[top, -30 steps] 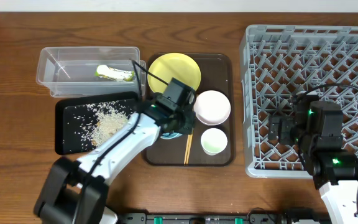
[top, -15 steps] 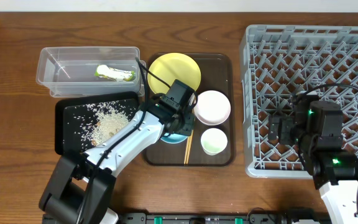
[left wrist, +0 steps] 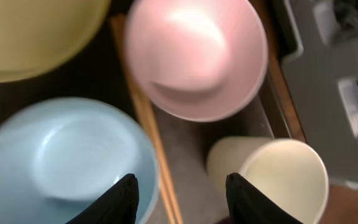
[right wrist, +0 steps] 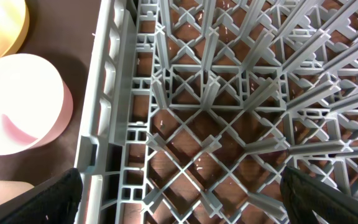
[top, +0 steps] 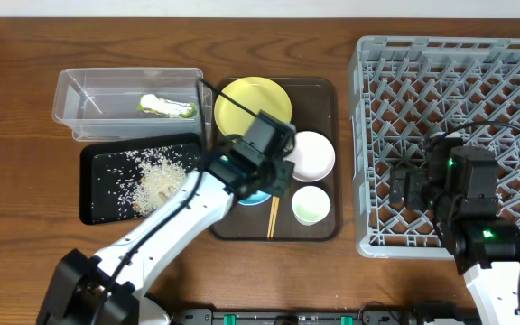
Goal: Sort waste into correct bins and load items into the dishwasher rack
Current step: 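Set the blue bowl back on the brown tray, then grasp the white cup with the left gripper and lift it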
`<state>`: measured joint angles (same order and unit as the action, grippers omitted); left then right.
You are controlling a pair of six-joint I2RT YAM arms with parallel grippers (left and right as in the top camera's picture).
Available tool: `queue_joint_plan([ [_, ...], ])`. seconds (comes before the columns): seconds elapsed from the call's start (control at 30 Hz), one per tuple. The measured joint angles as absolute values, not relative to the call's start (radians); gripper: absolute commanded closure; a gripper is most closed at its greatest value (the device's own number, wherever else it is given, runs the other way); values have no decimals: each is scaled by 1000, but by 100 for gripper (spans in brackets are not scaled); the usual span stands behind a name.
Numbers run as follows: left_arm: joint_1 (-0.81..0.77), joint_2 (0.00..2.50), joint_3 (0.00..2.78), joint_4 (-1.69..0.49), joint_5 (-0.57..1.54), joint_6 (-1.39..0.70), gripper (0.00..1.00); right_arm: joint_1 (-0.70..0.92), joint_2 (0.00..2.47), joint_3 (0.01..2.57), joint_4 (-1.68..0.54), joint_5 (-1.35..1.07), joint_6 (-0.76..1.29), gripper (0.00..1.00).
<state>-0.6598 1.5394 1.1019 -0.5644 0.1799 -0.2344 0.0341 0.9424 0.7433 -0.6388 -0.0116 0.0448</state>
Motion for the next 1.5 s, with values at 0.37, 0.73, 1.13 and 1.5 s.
queue_joint_plan([
  [0.37,-758,1661,1102,-565,180,-243,68,34,942,743,-639,-12,45,1],
  [0.73,-759,1700,1102,-561,180,-247,94,34,942,743,-639,-11,45,1],
  [1.13,-564,1489,1102,-524,357,-266,94,34,942,744,-496,-101,44,1],
  [1.5,-219,1606,1105,-99,985,-505,94,34,1082,747,-389,-745,-78,1],
])
